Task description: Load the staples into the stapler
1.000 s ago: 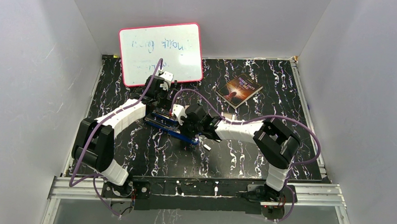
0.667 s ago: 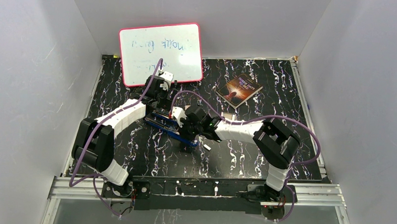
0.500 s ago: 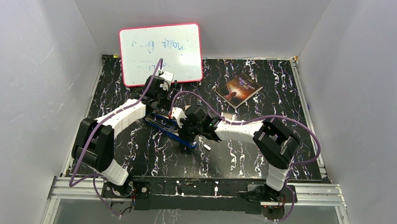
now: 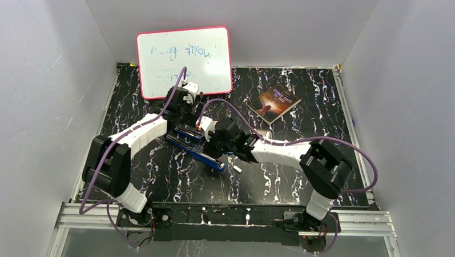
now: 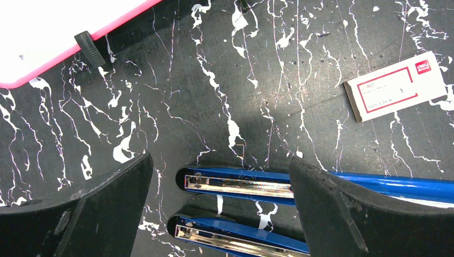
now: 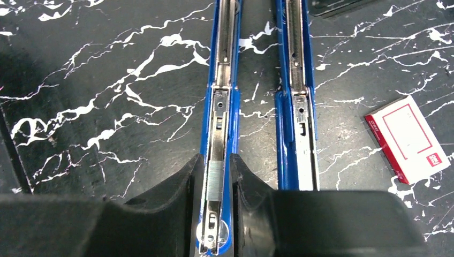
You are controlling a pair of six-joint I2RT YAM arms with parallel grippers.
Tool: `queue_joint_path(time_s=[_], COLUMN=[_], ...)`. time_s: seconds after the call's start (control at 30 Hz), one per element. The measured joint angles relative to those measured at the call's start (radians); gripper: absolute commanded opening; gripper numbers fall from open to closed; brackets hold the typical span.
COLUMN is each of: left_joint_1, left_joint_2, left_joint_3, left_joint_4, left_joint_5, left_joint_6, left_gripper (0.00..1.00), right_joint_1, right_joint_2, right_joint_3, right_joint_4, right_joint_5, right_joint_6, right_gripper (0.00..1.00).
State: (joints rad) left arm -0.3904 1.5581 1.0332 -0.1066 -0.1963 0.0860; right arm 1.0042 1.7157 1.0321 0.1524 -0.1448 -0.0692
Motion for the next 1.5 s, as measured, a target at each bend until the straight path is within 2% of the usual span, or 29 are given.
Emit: queue_joint_path(time_s=[0.63,1.5], left_joint_1=[0.000,0.000], left_joint_2=[0.000,0.000], left_joint_3=[0.000,0.000], left_joint_4=[0.000,0.000], left_joint_5=[-0.003,-0.003], left_joint_6=[0.000,0.000], left_gripper=[0.98,0.98], right_joint_1=[0.000,0.000], right_joint_2=[0.108,0.070], right_joint_3=[0.038,0.003], right_joint_4=[-0.016,-0.058], right_joint_5=[0.083,0.090], right_joint_6=[0.020,0.017], right_gripper=[0.36,0.36])
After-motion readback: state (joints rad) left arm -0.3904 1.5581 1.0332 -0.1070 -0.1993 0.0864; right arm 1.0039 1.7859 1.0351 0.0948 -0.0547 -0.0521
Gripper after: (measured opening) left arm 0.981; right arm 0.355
